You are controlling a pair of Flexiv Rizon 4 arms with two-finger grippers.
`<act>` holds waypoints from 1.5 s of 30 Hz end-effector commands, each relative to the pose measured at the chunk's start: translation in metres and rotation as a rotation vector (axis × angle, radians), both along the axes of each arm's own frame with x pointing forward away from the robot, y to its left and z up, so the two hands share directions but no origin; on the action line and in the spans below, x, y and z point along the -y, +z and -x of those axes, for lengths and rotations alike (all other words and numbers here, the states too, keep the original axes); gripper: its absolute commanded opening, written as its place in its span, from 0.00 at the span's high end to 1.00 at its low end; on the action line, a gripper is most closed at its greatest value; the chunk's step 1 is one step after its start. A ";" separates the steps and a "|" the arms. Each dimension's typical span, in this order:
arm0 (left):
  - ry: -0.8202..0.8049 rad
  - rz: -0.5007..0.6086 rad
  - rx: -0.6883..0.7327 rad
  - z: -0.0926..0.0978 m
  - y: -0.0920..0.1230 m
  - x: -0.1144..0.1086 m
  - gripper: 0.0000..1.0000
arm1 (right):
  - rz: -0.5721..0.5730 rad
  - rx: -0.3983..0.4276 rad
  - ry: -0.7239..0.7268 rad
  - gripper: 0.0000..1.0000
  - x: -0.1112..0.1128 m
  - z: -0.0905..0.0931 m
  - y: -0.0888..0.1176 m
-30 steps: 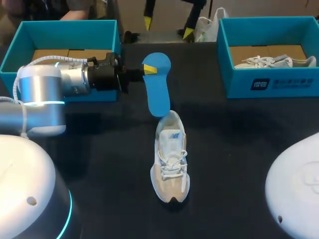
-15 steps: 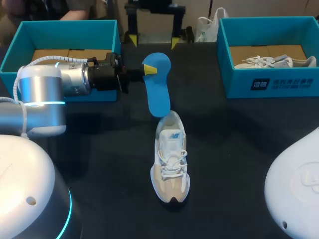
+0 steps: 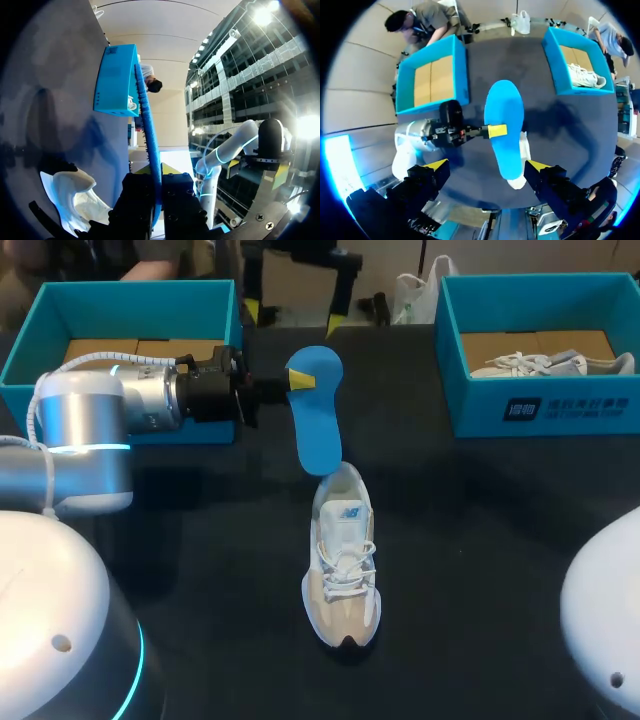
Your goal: Take the shoe out of the shoebox, open the shoe tongue, remove and reinsert the insole, then place the shoe into the shoebox
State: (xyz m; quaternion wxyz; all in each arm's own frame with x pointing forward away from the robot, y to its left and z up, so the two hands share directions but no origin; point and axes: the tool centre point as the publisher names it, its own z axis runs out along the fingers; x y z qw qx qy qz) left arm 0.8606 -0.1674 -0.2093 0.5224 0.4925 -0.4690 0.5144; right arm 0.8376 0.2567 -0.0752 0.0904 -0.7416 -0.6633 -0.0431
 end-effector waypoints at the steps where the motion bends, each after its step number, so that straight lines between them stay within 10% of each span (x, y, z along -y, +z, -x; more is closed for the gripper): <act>1: 0.000 -0.003 0.000 0.001 0.000 -0.001 1.00 | -0.209 0.001 -0.025 0.00 0.029 0.005 0.016; 17: 0.000 -0.003 0.000 0.001 0.000 -0.001 1.00 | -0.653 0.005 -0.065 0.00 0.068 0.004 0.028; 45: 0.000 -0.003 0.000 0.001 0.000 -0.001 1.00 | -1.203 0.085 -0.035 0.00 0.121 0.010 -0.028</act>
